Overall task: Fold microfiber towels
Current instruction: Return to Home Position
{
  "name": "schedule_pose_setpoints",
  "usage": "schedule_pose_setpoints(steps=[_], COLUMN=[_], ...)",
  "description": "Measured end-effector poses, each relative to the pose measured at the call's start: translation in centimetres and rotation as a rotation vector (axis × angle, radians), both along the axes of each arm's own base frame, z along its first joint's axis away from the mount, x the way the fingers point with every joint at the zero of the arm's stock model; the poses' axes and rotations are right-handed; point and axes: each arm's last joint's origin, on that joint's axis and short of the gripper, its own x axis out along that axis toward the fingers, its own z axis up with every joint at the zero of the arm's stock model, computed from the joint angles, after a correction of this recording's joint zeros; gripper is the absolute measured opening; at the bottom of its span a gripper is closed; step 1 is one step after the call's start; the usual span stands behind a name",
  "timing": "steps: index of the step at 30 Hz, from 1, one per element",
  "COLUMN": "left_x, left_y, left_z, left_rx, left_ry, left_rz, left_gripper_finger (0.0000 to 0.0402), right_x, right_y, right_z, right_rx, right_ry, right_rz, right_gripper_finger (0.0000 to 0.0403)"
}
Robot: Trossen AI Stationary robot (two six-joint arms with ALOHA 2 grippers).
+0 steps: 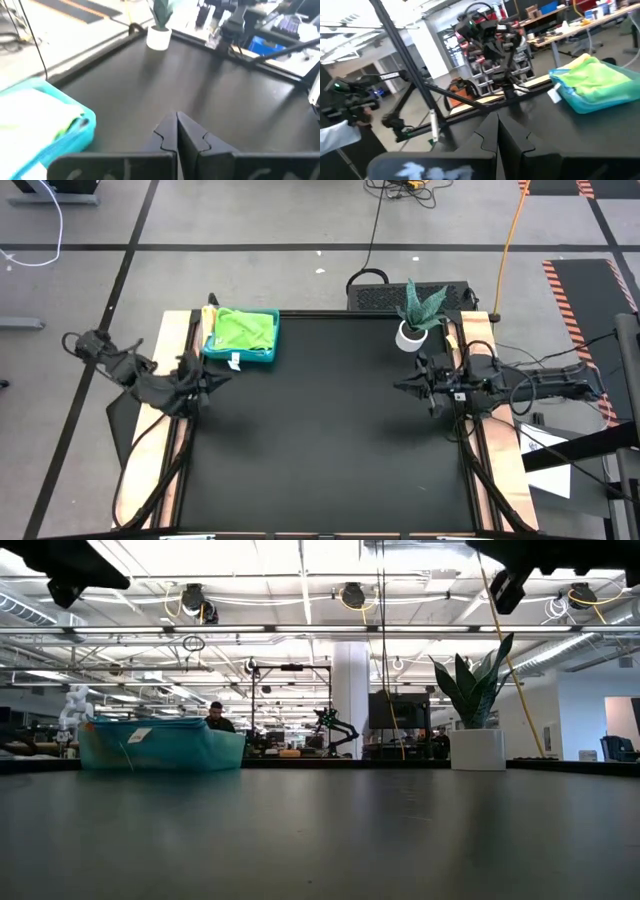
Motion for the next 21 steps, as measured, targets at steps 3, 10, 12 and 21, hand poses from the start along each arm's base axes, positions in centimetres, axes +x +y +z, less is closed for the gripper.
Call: schedule_pose_setpoints(steps=[3,10,12,21], left_x=[-0.3,-0.4,-0.4,-1.2], left_y=[0.7,1.6,1.8,2.3], left_z=[-0.1,-1.5,-2.4,-5.9], left_rx=[0.029,0.087,0.078,0.035], left_ry=[-0.022,-0.029,-0.03,-0.075], left_rz=[-0.009,-0.011,-0.003,-0.037], left_gripper_finger=[0.0,0.0,0.0001,0.0001], right_x=[0.5,1.3,1.0,0.3], right_y=[-0.7,-3.4,-4.1,-5.7], right_z=[-0.3,0.1,0.3,-0.5], right_rx=[-0.016,-0.05,-0.061,-0.092], right_ry=[0.017,-0.049,-0.064,-0.037], right_rz=[-0.002,0.046,0.034,-0.001], right_gripper_finger=[0.0,0.0,0.0,0.0])
